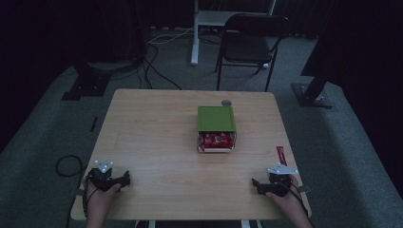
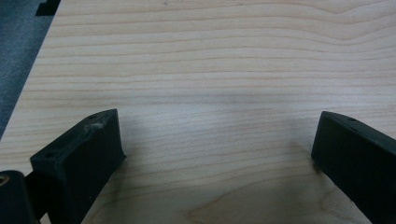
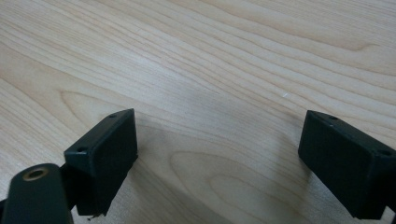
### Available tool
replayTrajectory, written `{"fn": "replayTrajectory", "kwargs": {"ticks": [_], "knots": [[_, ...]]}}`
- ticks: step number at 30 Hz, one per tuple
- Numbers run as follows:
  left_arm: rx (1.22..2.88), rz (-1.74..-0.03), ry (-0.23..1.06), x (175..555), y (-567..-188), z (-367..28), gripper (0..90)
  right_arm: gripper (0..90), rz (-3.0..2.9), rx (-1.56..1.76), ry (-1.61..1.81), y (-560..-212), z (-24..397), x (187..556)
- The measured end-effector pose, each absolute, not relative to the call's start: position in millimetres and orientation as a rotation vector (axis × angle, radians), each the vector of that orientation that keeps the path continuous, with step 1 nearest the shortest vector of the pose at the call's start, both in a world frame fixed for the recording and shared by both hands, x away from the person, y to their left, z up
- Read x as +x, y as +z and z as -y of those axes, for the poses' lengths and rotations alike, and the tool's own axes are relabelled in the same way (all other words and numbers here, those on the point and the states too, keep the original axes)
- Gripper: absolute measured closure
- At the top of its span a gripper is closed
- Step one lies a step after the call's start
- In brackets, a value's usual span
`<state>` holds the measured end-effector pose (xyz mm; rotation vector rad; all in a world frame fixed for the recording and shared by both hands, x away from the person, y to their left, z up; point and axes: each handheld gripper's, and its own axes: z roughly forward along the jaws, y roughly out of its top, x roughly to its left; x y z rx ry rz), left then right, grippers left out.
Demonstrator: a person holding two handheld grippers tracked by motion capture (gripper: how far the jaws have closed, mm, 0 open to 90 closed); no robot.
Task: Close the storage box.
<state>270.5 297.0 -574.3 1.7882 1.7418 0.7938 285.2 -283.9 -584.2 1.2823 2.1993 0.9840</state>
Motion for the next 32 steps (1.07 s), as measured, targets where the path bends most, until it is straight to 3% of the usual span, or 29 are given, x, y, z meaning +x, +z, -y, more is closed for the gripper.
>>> {"fn": "replayTrajectory", "kwargs": {"ticks": [32], "knots": [[1.656,-1.889,0.798,277.6,-574.7,-298.6,2.9,11.1,-2.183,1.304,0.977,-584.1,281.2,287.0]]}}
